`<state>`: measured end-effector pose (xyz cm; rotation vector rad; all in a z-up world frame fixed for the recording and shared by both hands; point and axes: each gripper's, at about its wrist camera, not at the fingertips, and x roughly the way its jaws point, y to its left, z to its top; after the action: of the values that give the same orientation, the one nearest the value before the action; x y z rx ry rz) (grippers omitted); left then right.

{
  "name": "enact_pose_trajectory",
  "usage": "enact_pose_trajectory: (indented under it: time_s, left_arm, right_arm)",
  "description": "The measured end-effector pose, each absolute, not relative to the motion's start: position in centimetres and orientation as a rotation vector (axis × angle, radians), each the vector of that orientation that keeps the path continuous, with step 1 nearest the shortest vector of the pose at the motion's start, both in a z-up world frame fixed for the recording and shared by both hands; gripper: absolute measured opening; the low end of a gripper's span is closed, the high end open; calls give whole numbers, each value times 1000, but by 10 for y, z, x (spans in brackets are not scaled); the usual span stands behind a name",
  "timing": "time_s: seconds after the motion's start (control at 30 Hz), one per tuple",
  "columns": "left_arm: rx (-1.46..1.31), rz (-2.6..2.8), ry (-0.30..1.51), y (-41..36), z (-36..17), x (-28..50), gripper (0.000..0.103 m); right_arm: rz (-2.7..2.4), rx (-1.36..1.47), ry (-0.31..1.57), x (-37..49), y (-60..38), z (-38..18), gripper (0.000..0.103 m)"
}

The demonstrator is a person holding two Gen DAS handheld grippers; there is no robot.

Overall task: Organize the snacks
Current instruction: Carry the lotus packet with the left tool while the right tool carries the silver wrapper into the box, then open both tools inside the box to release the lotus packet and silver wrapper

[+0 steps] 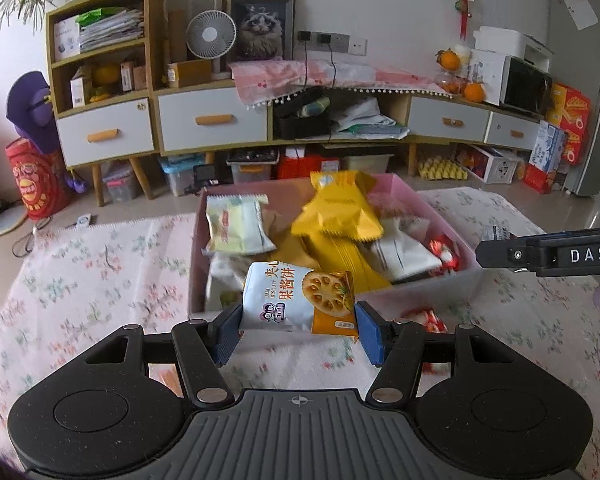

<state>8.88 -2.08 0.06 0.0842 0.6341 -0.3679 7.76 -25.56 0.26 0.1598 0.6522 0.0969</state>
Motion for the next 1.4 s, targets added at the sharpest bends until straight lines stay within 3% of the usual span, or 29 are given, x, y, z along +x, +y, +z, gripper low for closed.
enact_pose_trajectory:
  time_s: [0.43,0.93,1.1,1.17,1.4]
  left_arm:
    - [96,-338,643,-27,8,176,59]
    - [-19,-407,721,-40,-12,222,59]
    - [-33,-405,721,-39,-10,218,66]
    - [-39,-395,722,-36,-8,215,75]
    - [-50,-382,729,-30,7,197,85]
  right_arm:
    - [85,500,652,152,-279,-1,45]
    - [127,650,715,175,-290,-23,49]
    - [145,691,722,174,-291,-20,64]
    - [145,690,716,172,-292,-15,67]
    - [121,685,710,154,-292,-3,73]
